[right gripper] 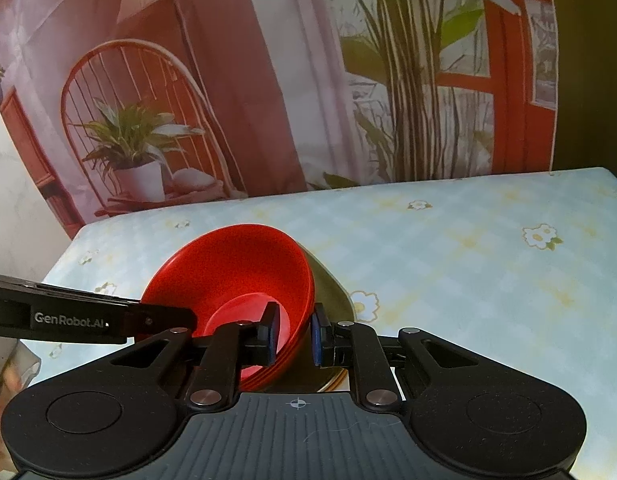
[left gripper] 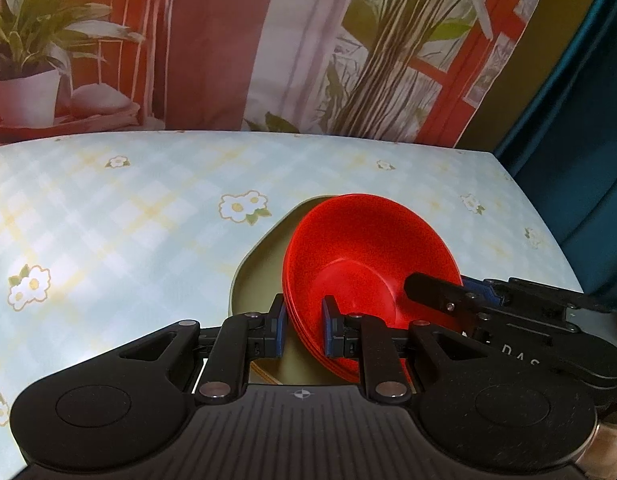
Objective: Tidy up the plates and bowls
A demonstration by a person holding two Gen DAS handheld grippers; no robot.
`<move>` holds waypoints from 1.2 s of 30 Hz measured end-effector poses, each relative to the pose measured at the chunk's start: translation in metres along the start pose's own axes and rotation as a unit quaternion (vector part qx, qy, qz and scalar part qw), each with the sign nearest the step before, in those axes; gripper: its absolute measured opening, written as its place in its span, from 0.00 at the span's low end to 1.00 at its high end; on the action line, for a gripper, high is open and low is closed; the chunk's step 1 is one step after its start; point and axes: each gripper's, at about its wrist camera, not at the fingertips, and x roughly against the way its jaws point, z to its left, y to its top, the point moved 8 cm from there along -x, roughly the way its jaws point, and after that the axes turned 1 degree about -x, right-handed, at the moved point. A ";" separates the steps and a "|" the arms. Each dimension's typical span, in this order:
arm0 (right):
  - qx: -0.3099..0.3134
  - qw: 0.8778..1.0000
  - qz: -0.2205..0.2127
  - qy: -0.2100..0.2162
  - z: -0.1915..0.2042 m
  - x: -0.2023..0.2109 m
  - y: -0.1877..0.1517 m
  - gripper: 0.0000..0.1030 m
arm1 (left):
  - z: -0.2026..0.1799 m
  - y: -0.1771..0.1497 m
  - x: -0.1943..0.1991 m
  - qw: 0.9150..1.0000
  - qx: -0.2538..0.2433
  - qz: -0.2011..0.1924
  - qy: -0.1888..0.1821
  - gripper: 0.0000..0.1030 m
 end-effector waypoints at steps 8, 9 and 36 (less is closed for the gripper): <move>0.002 1.000 -0.007 -0.013 -0.002 0.002 0.000 0.20 | -0.001 0.001 0.007 1.000 -0.013 -0.012 0.015 0.47; -0.001 1.000 -0.008 -0.014 -0.003 0.004 0.000 0.20 | -0.001 0.001 0.010 1.000 -0.012 -0.015 0.015 0.53; 0.060 0.994 -0.092 -0.022 0.017 0.141 0.028 0.76 | -0.007 0.007 0.165 0.982 -0.025 -0.150 0.113 1.00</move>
